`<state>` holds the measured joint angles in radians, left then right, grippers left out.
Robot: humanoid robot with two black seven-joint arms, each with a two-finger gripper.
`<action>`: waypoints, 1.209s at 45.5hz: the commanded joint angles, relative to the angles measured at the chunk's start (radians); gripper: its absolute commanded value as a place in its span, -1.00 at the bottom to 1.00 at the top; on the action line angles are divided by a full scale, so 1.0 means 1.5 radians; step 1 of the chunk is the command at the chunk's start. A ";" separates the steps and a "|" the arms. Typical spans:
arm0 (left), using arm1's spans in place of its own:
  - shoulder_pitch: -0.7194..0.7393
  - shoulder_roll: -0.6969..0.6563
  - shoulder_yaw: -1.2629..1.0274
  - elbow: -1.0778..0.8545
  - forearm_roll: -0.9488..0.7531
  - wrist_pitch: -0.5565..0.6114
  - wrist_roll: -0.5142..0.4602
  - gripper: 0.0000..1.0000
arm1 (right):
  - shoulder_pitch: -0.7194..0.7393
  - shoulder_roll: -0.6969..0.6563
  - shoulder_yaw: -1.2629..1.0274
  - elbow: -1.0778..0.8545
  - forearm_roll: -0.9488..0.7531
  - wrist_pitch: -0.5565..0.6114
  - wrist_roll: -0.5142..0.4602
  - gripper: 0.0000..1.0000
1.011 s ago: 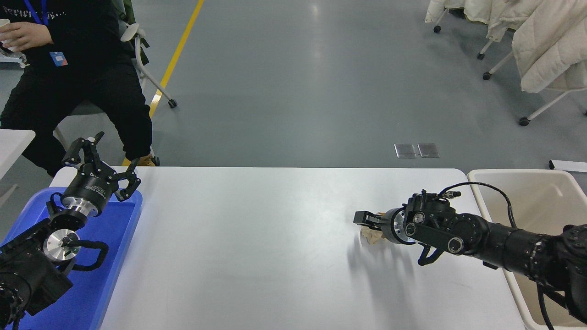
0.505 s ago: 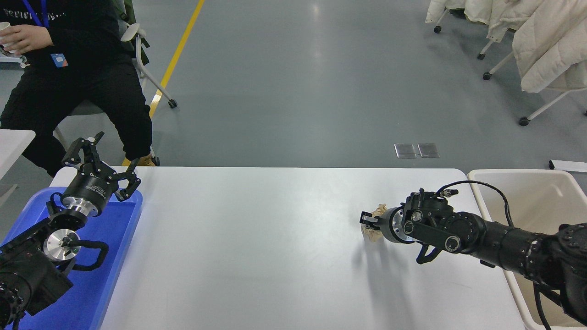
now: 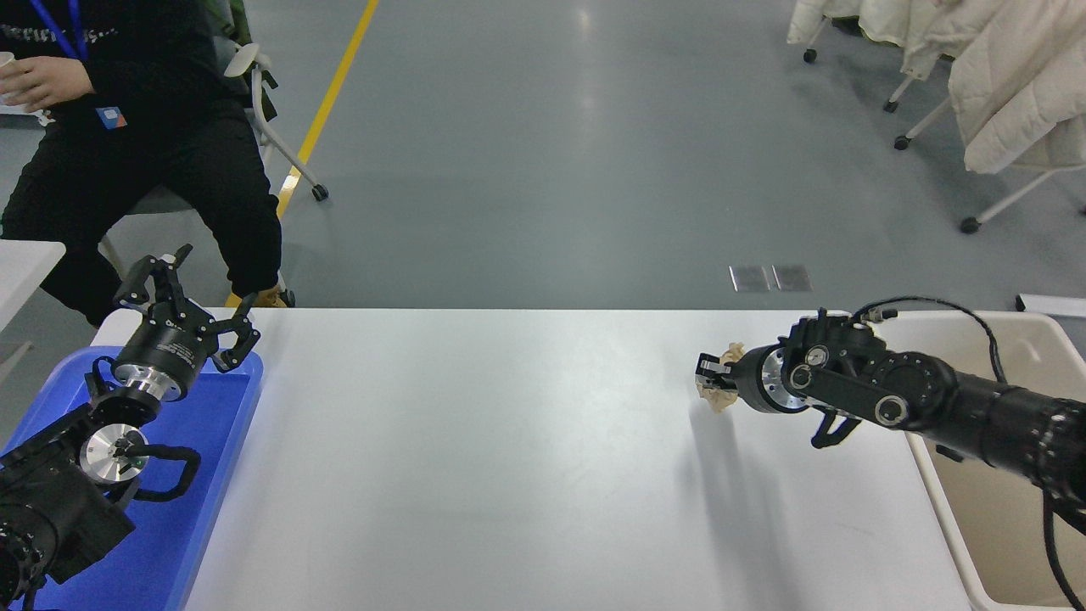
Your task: Clean the table surface
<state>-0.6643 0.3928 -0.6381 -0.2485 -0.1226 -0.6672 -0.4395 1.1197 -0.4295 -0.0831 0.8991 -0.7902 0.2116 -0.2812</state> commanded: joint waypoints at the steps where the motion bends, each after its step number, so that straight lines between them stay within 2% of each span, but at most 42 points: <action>1: 0.000 0.000 0.000 0.000 0.000 0.000 0.001 1.00 | 0.061 -0.159 0.012 0.127 0.000 0.075 -0.006 -1.00; 7: 0.000 0.000 0.000 0.000 0.000 0.000 0.001 1.00 | 0.113 -0.280 0.013 0.216 0.000 0.148 -0.006 -1.00; 13: 0.000 0.000 0.000 0.000 0.000 0.000 0.001 1.00 | 0.164 -0.362 0.013 0.258 0.000 0.213 -0.006 -1.00; 27: 0.000 0.000 0.000 0.000 0.000 0.000 0.001 1.00 | 0.260 -0.450 0.014 0.259 0.000 0.337 -0.006 -1.00; 37: 0.000 0.000 0.000 0.000 0.000 0.000 0.001 1.00 | 0.260 -0.458 0.014 0.243 -0.002 0.330 -0.006 -1.00; 43: -0.001 0.000 0.000 0.000 0.000 0.000 0.000 1.00 | 0.255 -0.457 0.013 0.180 -0.005 0.316 -0.005 -1.00; 48: 0.000 0.000 0.000 0.000 0.000 0.000 0.001 1.00 | 0.247 -0.449 0.003 0.095 -0.005 0.272 -0.005 -1.00; 55: 0.000 0.000 0.000 0.000 0.000 0.000 0.001 1.00 | 0.183 -0.440 0.004 0.038 -0.003 0.185 0.000 -1.00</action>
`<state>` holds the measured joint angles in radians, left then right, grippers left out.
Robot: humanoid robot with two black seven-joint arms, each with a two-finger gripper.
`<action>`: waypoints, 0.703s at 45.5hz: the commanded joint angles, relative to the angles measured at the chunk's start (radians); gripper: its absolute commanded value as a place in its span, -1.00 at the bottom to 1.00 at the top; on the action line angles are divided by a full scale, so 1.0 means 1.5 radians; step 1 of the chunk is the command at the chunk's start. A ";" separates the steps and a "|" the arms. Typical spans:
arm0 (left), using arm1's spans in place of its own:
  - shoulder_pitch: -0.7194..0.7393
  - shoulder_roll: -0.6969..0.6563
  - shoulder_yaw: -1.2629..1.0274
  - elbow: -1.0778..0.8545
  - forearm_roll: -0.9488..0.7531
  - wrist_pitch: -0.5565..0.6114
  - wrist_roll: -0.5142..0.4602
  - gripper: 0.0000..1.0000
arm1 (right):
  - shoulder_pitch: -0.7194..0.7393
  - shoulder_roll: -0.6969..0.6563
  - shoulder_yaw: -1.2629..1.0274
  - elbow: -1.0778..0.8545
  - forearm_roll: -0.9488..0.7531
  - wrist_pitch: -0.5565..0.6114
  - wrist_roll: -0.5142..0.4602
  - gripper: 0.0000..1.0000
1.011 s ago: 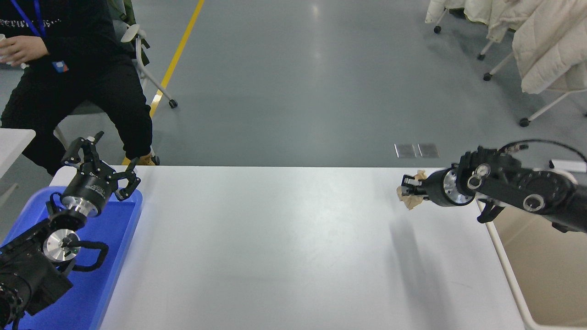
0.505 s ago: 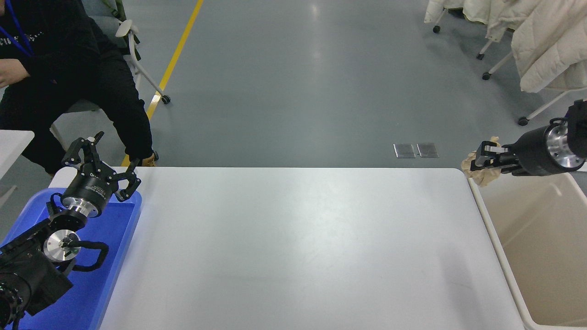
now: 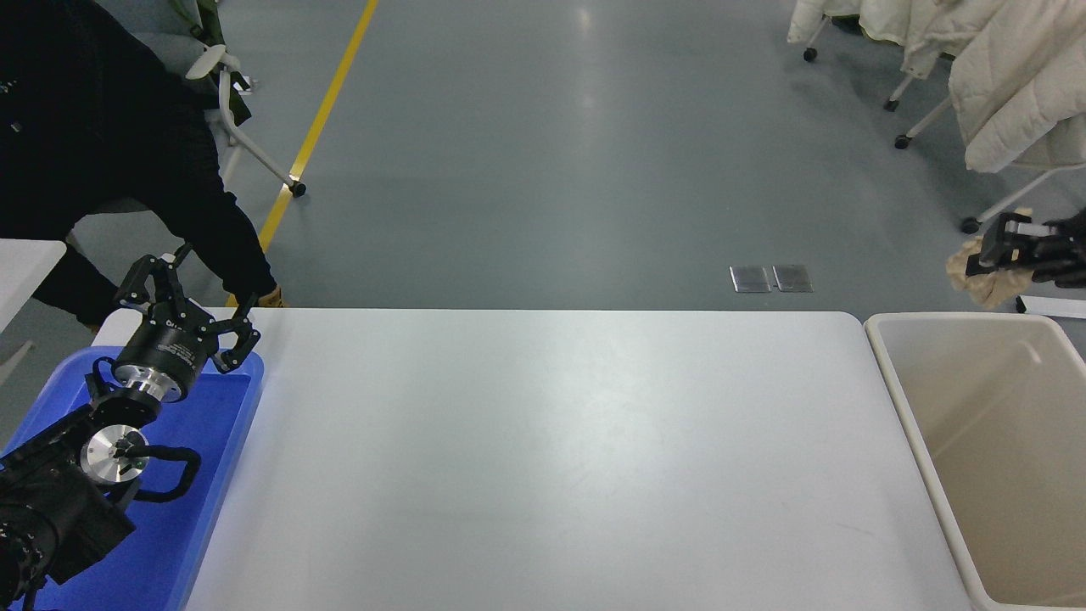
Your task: Clean the table surface
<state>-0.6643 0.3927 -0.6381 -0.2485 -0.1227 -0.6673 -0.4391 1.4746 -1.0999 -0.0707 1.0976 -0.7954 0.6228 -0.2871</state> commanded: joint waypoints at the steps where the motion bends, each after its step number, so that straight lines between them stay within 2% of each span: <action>1: 0.000 0.000 0.000 0.000 0.000 0.000 0.000 1.00 | -0.066 0.010 -0.004 -0.099 0.001 -0.104 0.005 -1.00; 8: 0.000 0.000 0.000 0.000 0.000 0.000 0.000 1.00 | -0.162 0.051 -0.001 -0.143 0.002 -0.240 0.007 -1.00; 19: 0.000 0.000 0.000 0.000 0.000 0.000 -0.001 1.00 | -0.296 0.172 0.004 -0.236 0.003 -0.457 0.028 -1.00; 26: 0.000 -0.001 0.000 0.000 0.000 0.000 0.000 1.00 | -0.365 0.294 0.004 -0.375 0.004 -0.592 0.088 -1.00; 32: 0.000 0.000 0.000 0.000 0.000 0.000 0.000 1.00 | -0.428 0.406 0.004 -0.513 0.005 -0.661 0.148 -1.00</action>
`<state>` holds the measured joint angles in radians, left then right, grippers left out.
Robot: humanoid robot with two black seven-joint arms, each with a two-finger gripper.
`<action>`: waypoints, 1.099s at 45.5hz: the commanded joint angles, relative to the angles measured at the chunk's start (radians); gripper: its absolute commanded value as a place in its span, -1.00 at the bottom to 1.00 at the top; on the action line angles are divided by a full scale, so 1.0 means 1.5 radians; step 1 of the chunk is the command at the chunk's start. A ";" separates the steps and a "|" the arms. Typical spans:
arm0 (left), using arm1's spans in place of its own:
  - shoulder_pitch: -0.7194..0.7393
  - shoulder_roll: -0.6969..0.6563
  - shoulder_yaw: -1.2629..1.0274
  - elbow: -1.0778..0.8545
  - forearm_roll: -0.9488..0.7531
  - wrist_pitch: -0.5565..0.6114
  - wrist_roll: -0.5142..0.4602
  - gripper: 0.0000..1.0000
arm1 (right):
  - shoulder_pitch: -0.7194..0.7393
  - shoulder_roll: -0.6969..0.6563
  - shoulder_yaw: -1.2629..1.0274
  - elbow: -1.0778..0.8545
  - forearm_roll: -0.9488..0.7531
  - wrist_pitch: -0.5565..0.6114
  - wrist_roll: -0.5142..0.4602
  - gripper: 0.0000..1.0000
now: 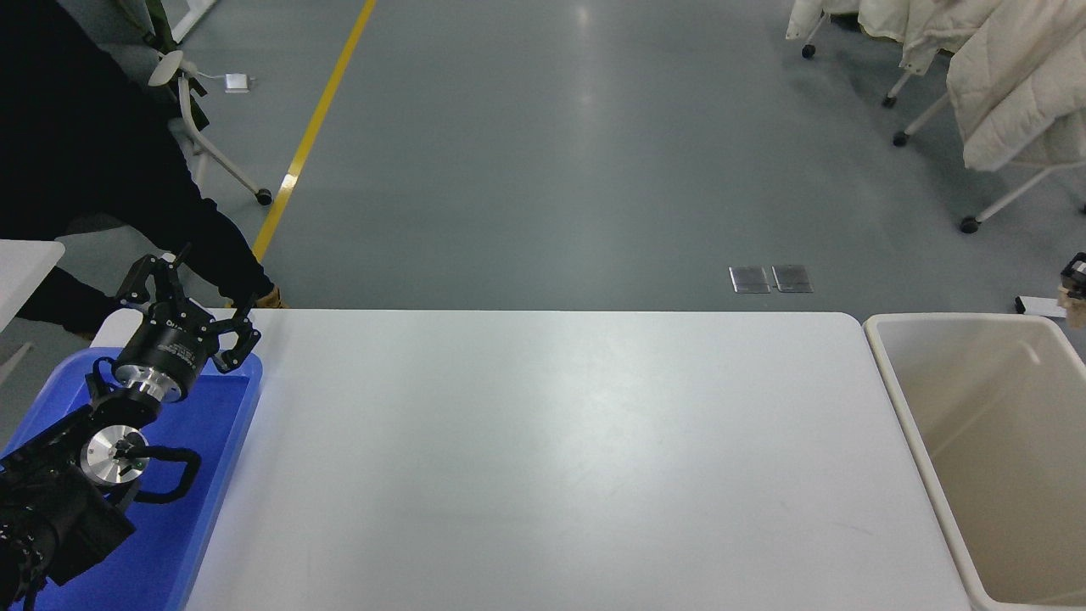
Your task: Clean the table surface
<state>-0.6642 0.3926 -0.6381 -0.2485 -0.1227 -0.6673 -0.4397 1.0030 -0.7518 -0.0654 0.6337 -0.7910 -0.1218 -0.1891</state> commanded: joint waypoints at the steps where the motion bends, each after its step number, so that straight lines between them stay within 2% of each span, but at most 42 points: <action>1: 0.000 0.000 0.000 0.000 0.000 0.000 0.000 1.00 | -0.121 0.187 0.001 -0.218 0.002 -0.167 0.090 -1.00; 7: 0.000 0.000 0.000 0.000 0.000 0.000 0.001 1.00 | -0.158 0.230 0.002 -0.249 0.013 -0.177 0.108 -1.00; 18: 0.000 0.000 0.000 0.000 0.000 0.000 0.000 1.00 | -0.198 0.270 -0.009 -0.310 0.153 -0.173 0.111 -1.00; 39: 0.000 0.000 0.000 0.000 0.000 0.000 0.000 1.00 | -0.200 0.301 0.001 -0.339 0.163 -0.164 0.110 -1.00; 40: 0.000 0.000 0.000 0.000 0.000 0.001 0.000 1.00 | -0.200 0.301 0.002 -0.339 0.163 -0.163 0.109 -0.86; 41: 0.000 0.000 0.000 0.000 0.001 0.000 0.000 1.00 | -0.200 0.300 0.002 -0.339 0.163 -0.163 0.109 -0.53; 43: 0.000 0.000 0.000 0.000 0.000 0.001 0.000 1.00 | -0.198 0.301 0.004 -0.339 0.164 -0.165 0.108 0.33; 44: 0.000 -0.001 0.000 0.000 0.000 0.001 0.000 1.00 | -0.197 0.300 0.002 -0.338 0.164 -0.163 0.109 0.97; 50: 0.000 0.000 0.000 0.000 0.000 0.001 0.000 1.00 | -0.194 0.300 0.004 -0.339 0.164 -0.168 0.109 1.00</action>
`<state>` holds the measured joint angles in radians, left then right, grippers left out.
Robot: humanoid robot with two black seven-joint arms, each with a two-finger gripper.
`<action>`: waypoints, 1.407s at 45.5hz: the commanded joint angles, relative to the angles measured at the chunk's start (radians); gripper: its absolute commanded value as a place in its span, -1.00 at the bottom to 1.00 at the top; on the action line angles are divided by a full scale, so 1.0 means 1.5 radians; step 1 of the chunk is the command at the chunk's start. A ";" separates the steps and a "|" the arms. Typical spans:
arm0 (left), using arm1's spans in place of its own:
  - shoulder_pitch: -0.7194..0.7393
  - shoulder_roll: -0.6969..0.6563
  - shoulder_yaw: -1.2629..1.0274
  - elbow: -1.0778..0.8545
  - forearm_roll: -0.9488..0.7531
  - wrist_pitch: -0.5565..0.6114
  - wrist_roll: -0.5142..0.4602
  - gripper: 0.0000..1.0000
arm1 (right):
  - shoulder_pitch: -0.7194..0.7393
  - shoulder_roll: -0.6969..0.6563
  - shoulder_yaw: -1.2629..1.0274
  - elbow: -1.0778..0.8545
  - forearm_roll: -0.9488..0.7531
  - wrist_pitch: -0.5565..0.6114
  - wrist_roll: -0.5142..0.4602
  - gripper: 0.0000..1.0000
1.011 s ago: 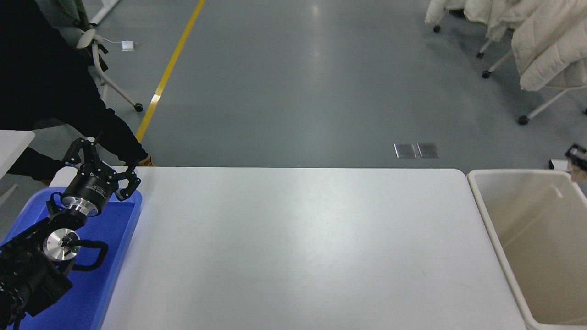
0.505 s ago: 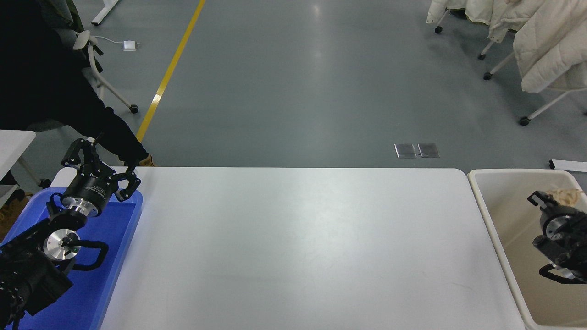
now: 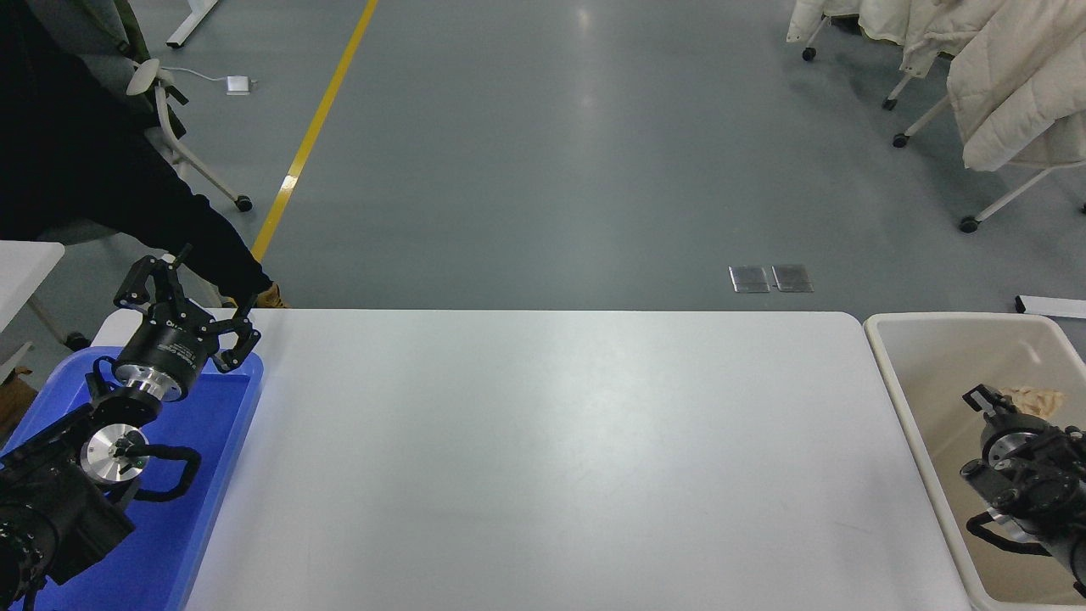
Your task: Clean the table surface
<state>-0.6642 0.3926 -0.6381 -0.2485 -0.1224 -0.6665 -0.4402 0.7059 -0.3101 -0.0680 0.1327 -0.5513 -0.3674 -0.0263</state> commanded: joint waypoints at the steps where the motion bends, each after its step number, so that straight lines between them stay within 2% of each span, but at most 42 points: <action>1: 0.000 0.000 0.000 0.000 0.000 0.001 0.000 1.00 | 0.004 0.005 0.005 -0.005 0.006 -0.007 0.000 1.00; 21: 0.000 0.000 0.000 0.000 0.000 0.001 0.000 1.00 | 0.031 -0.058 0.006 0.014 0.034 -0.004 0.000 1.00; 30: 0.000 0.000 0.000 0.000 0.000 0.001 0.000 1.00 | 0.053 -0.136 0.029 0.103 0.034 -0.007 0.000 1.00; 34: 0.000 0.000 0.000 0.000 0.000 0.001 0.000 1.00 | 0.061 -0.187 0.114 0.186 0.034 -0.005 0.000 1.00; 42: 0.000 0.000 0.000 0.000 0.000 0.001 0.000 1.00 | 0.036 -0.275 0.407 0.430 0.034 0.001 0.000 1.00; 48: 0.000 0.000 0.000 0.000 0.000 0.001 0.000 1.00 | -0.011 -0.260 0.537 0.510 0.034 0.003 0.001 1.00; 64: 0.000 0.000 0.000 0.000 0.000 0.000 0.000 1.00 | -0.068 -0.054 0.673 0.553 0.030 0.002 0.002 1.00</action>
<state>-0.6642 0.3924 -0.6381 -0.2488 -0.1226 -0.6656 -0.4403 0.6635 -0.5585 0.7428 0.8862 -0.5025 -0.3642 -0.0238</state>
